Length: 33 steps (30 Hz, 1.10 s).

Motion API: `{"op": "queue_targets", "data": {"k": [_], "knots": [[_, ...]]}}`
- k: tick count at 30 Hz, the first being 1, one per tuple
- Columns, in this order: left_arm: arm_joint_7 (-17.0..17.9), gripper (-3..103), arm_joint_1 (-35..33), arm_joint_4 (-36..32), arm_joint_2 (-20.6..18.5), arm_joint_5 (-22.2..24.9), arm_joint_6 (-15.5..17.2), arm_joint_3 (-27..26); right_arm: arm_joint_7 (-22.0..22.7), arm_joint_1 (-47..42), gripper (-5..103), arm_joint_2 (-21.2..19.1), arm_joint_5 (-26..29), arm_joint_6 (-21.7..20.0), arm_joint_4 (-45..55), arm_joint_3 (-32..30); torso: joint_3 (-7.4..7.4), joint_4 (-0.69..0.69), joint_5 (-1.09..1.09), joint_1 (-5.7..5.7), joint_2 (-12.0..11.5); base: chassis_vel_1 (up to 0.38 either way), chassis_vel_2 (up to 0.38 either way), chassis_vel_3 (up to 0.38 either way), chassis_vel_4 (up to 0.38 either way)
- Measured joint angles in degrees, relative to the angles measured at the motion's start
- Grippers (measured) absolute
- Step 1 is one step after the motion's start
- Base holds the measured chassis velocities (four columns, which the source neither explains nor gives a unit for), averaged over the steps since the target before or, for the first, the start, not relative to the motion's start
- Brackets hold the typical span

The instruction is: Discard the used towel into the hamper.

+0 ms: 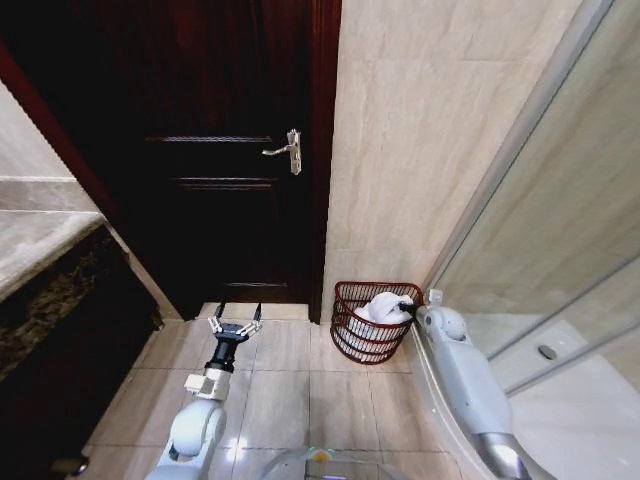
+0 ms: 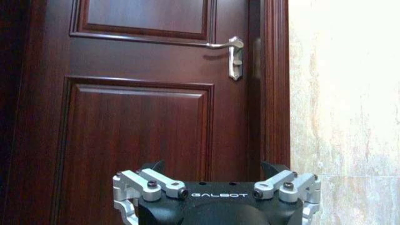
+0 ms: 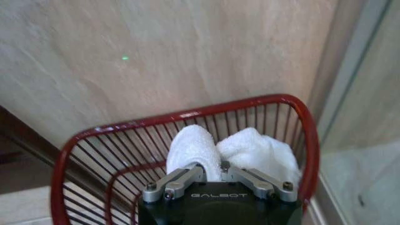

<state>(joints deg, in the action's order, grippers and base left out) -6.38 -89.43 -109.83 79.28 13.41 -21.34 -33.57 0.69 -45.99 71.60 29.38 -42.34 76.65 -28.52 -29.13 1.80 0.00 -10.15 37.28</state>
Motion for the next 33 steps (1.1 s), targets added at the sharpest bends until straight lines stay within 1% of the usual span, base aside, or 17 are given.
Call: {"op": "queue_targets", "data": {"k": [6, 8, 11, 18, 23, 26, 29, 30, 32, 33], "knots": [[-0.01, 100, 0.7, 0.19, -0.04, -0.11, 0.21, 0.1, -1.02, 1.47, 4, 1.08, -1.03, 0.59, -1.38, 0.53, 0.0, 0.0, 0.0, 0.0, 0.0, 0.0, 0.0, 0.0, 0.0], [-0.01, 100, 0.84, 0.55, -0.15, -0.16, 0.24, 0.1, -2.6, 2.87, 4, 1.93, -3.02, 1.4, -3.11, 0.81, 0.0, 0.0, 0.0, 0.0, 0.01, 0.0, 0.0, 0.0, 0.0], [-0.01, 100, 0.68, 0.79, -0.05, -0.35, 0.22, 0.11, -3.56, 4.29, 4, 2.79, -3.88, 1.62, -4.65, 1.12, 0.0, 0.0, 0.0, 0.0, 0.0, 0.0, 0.0, 0.0, 0.0], [-0.02, 100, 0.34, 0.28, 0.19, -0.49, 0.23, -0.24, -3.49, 6.6, 4, 4.46, -4.19, 1.44, -7.97, 1.65, 0.0, 0.01, 0.0, 0.0, 0.01, 0.0, 0.0, 0.0, 0.0], [0.01, 100, 0.1, -0.52, 0.32, -0.56, 0.54, -0.58, -3.49, 7.93, 4, 4.97, -6.61, 2.3, -12.65, 2.41, 0.0, 0.0, 0.01, 0.0, 0.01, 0.0, 0.0, 0.0, 0.0], [0.02, 100, 0.06, -0.58, 0.56, -0.66, 0.58, -0.58, -4.2, 8.49, 4, 5.38, -6.97, 2.13, -14.37, 2.38, 0.0, 0.0, 0.01, 0.0, 0.01, 0.0, 0.0, 0.0, 0.0], [0.03, 100, 0.07, -0.58, 0.67, -0.85, 0.58, -0.56, -4.42, 8.67, 4, 5.69, -8.43, 1.62, -14.94, 2.32, 0.0, 0.0, 0.0, 0.0, 0.01, 0.0, 0.0, 0.0, 0.0], [0.03, 100, 0.07, -0.58, 0.66, -0.86, 0.58, -0.55, -4.39, 8.68, 1, 5.73, -8.85, 1.53, -14.96, 2.32, 0.0, 0.01, 0.01, 0.0, 0.01, 0.0, 0.0, 0.0, 0.0], [0.02, 100, 0.07, -0.58, 0.64, -0.87, 0.58, -0.54, -4.38, 8.67, 1, 5.65, -8.96, 1.26, -14.74, 2.26, 0.0, 0.0, 0.01, 0.0, 0.01, 0.0, 0.0, 0.0, 0.0], [-0.05, 100, 0.09, -0.59, 0.61, -0.87, 0.58, -0.55, -4.35, 8.55, 11, 5.35, -8.82, 0.87, -13.99, 2.23, 0.0, 0.01, 0.01, 0.0, 0.01, 0.0, 0.0, 0.0, 0.0]]}}
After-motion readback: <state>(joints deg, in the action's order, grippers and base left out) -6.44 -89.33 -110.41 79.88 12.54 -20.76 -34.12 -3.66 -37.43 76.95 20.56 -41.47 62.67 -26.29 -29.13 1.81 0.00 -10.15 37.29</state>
